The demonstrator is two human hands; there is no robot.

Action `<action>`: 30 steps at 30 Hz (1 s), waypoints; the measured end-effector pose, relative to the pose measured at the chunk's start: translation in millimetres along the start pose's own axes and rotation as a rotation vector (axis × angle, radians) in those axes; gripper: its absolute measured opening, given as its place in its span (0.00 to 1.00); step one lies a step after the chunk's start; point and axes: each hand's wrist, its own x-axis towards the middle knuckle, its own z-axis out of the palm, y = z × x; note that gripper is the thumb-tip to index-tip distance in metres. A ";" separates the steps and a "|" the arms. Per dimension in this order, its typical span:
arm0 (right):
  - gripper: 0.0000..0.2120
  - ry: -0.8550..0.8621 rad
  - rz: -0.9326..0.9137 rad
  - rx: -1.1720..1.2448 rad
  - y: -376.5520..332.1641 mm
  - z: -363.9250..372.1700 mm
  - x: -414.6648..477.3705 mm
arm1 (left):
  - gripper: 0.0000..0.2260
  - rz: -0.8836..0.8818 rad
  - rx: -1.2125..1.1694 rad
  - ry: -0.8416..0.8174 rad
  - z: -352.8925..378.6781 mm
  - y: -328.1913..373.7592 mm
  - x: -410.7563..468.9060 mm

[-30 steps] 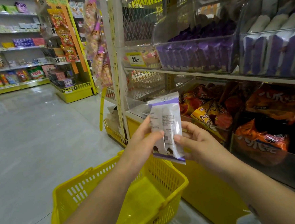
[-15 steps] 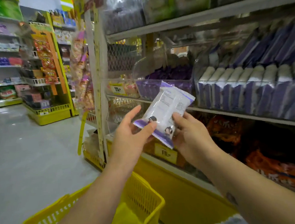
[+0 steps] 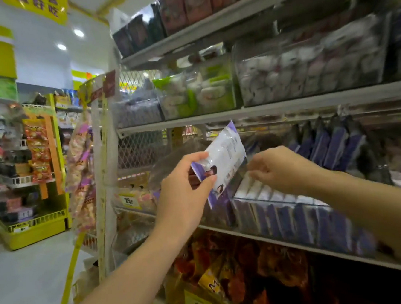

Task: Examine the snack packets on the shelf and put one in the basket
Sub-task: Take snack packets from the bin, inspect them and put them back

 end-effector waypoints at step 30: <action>0.16 -0.402 -0.210 -0.569 86.8 -4.6 109.4 | 0.19 0.438 0.368 0.029 78.8 -20.8 83.3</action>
